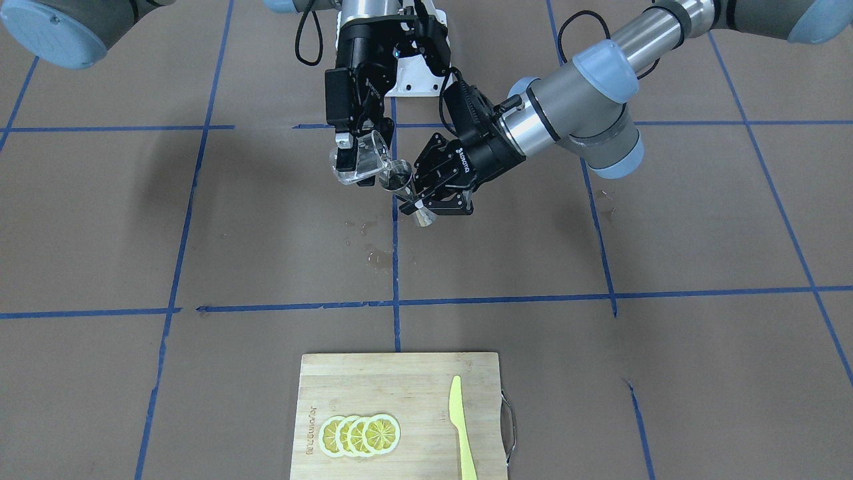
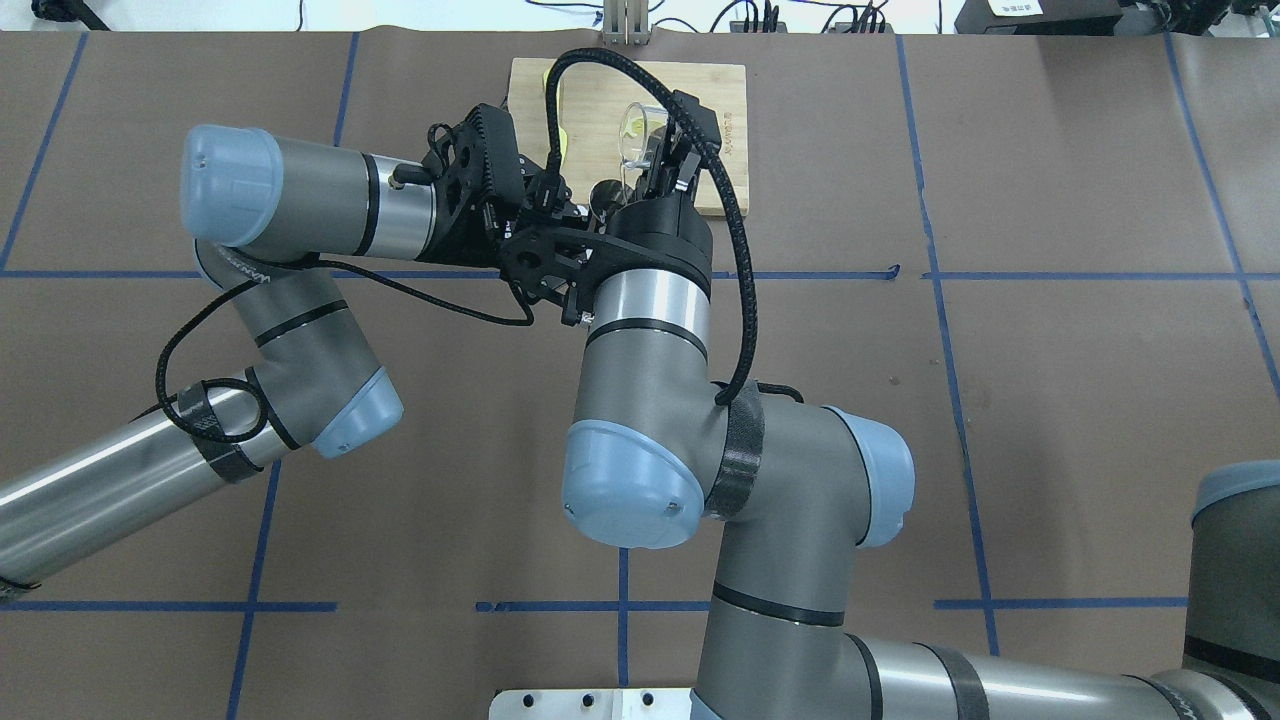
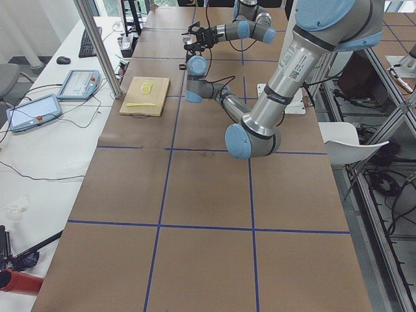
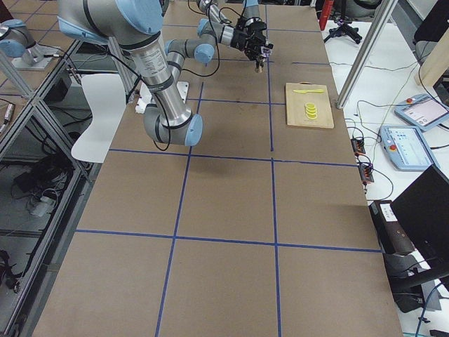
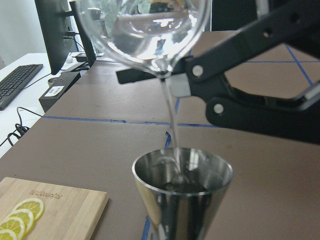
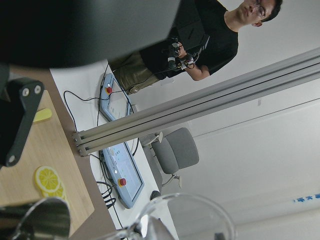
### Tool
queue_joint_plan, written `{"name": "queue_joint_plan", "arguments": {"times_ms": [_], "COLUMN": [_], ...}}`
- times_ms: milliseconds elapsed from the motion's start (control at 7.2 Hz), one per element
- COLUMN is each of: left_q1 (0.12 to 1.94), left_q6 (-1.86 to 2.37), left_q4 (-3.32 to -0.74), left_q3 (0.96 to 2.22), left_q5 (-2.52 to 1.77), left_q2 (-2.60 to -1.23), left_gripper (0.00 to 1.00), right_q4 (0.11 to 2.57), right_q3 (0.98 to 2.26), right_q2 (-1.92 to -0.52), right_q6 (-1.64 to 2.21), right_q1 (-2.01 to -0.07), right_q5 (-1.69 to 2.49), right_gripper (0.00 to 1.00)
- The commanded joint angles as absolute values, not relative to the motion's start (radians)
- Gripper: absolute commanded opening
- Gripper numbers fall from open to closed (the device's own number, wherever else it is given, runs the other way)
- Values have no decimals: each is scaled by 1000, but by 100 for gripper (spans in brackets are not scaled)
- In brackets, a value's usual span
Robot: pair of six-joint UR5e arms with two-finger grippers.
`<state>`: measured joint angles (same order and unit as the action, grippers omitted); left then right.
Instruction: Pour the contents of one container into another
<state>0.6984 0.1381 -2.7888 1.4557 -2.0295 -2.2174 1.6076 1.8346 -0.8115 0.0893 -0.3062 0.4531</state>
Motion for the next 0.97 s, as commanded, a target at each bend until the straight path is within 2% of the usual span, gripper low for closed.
{"name": "queue_joint_plan", "arguments": {"times_ms": [0, 834], "left_q1": [698, 698], "left_q6": [138, 138], "left_q4": [-2789, -2789], "left_q3": [1456, 1456], "left_q5": [-2029, -2029], "left_q2": [-2217, -2217], "left_gripper": [0, 0], "right_q4": [1608, 1597], "right_q3": [1833, 1839], "right_q2": [-811, -812], "right_q6": [75, 54], "right_q1": [-299, -293], "right_q5": [431, 429], "right_gripper": [0, 0]}}
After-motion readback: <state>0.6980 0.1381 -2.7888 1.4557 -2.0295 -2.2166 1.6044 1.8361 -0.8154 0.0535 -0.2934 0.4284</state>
